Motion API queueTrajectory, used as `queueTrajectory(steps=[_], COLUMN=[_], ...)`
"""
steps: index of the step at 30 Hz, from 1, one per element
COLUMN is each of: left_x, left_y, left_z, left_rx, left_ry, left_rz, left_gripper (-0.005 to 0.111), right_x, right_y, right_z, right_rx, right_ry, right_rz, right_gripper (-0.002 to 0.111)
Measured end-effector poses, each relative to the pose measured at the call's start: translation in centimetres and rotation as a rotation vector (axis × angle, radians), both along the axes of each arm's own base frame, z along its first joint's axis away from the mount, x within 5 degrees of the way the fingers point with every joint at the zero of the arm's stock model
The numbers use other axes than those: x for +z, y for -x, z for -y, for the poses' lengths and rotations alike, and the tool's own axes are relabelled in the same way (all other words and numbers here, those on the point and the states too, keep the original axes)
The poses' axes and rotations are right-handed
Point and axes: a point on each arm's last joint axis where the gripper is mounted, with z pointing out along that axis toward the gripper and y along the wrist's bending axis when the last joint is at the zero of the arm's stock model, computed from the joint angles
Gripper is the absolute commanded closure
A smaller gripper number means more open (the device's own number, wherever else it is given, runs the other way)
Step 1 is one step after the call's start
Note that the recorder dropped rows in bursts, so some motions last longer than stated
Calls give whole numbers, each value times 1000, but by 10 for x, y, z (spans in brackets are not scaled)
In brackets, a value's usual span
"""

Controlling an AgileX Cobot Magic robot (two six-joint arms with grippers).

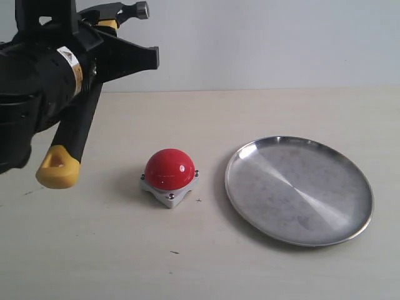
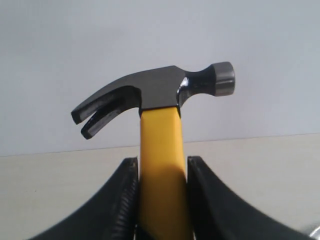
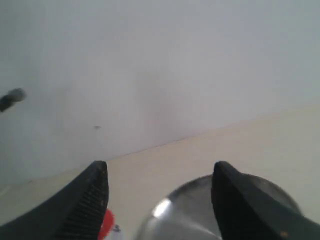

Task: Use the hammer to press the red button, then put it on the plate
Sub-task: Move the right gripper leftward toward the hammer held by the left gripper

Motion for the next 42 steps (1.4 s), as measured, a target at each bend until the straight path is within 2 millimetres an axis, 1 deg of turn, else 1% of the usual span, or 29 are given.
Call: queueTrajectory(steps=[1,4,7,11,16,19,21,23,26,29,32,42], left_x=[5,12,18,25,31,33,33,33,33,33,33,33], left_y=[2,6,9,12,16,16,17,17,17,17,17,17], left_z=[-1,-2,-4,-6,-8,-8,-9,-9,-9,-9,-9,-8], left_rx=[-19,-53,-68,-86,-112,-122,-125,-126,-126,-126,-125,-129], left_ry=[18,43,59,79,83,51,37,33,31,31,35,46], left_rz=[3,8,20,29,37,46,50,51,51,51,51,48], left_gripper=[107,107,107,107,107,107,107,107,107,107,107,107], right_x=[11,33,42,42,37,30,23,18,14,10,6,-21], right_y=[4,7,-2,-25,-66,-85,-93,-100,-105,-105,-105,-122], right_z=[-6,-14,-19,-25,-34,-37,-38,-41,-47,-59,-65,-68], right_rx=[74,184,234,284,377,407,414,418,477,633,746,741], right_ry=[12,30,44,99,178,173,144,42,-79,-175,-204,-275], right_rz=[49,118,76,-42,-218,-303,-361,-415,-474,-514,-529,-698], right_gripper=[49,49,49,49,49,49,49,49,49,49,49,49])
